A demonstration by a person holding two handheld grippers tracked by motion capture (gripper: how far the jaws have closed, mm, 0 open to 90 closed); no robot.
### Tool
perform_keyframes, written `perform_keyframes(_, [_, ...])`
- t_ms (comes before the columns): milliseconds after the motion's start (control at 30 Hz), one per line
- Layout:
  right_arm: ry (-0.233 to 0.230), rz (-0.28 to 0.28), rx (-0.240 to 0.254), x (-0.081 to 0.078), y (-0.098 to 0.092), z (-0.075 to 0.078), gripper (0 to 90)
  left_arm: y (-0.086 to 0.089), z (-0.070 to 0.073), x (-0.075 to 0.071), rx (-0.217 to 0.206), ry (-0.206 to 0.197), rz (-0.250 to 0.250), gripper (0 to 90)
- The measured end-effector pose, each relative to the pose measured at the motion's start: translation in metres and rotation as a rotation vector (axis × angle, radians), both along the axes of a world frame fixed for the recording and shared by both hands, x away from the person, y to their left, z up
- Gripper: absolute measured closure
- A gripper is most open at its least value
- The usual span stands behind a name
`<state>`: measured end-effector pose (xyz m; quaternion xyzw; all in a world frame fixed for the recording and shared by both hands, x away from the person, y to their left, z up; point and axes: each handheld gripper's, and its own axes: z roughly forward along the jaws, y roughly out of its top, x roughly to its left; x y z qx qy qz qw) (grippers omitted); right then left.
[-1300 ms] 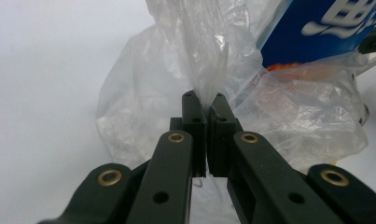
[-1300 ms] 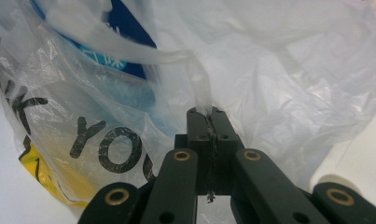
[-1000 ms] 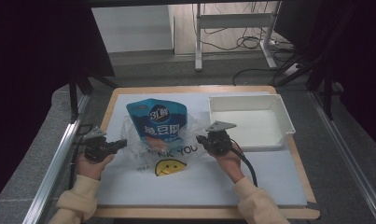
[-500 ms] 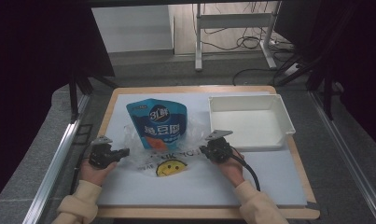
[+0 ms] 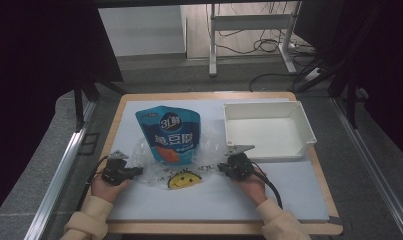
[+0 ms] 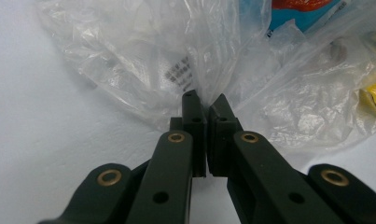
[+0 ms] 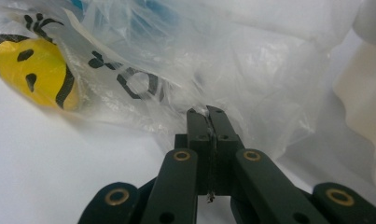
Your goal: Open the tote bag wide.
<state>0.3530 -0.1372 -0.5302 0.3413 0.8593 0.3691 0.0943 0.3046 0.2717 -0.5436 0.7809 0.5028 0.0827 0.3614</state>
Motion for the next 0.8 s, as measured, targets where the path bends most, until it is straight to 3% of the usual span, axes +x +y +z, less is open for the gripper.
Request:
perform_keyframes(667, [-0.025, -0.002, -0.016, -0.0031, 0.0028, 0.0004, 88.0, 0.0009, -0.0007, 0.0008, -0.008, -0.01, -0.011, 86.5])
perform_keyframes(800, [-0.032, -0.001, -0.017, -0.0037, 0.0029, 0.0017, 80.9, 0.0012, 0.0008, -0.0005, -0.027, -0.024, -0.014, 83.2])
